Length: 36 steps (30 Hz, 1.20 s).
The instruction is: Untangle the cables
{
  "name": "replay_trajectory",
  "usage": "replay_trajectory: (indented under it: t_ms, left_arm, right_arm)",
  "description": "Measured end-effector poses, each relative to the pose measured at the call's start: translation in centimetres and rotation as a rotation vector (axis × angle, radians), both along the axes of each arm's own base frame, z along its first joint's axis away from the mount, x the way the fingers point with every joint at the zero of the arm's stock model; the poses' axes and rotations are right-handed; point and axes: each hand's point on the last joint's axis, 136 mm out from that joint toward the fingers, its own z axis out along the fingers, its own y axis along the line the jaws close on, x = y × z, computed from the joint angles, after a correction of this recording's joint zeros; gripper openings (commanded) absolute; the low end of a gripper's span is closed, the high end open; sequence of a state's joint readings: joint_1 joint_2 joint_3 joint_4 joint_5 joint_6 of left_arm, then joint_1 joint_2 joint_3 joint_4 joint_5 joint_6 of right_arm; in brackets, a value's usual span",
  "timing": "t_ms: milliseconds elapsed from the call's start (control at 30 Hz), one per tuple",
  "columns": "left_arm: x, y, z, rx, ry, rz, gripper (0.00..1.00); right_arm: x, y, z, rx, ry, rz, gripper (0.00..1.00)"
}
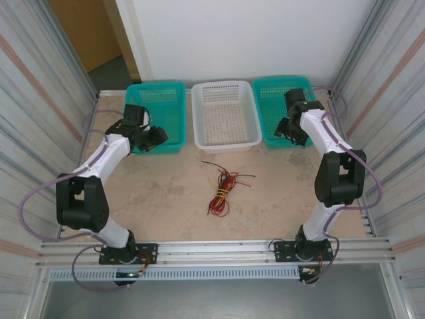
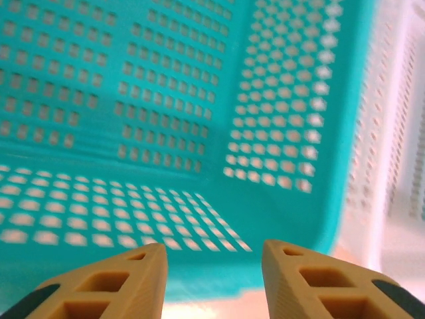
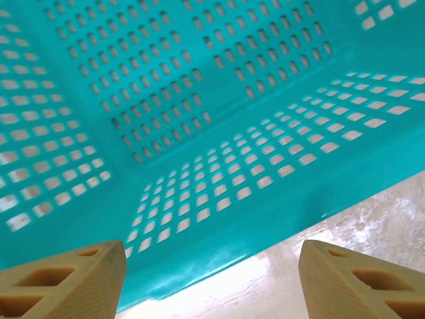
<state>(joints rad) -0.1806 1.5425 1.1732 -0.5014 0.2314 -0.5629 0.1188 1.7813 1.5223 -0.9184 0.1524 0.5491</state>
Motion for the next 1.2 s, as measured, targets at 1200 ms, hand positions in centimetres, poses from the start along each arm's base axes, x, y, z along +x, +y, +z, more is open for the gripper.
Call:
replay_trajectory:
  t_ms: [1200]
  left_arm:
    - [-12.0, -6.0, -3.9, -0.003, 0.068, -0.175, 0.37]
  right_arm:
    - [1.6, 1.9, -1.2, 0.012, 0.047, 0.043, 0.6]
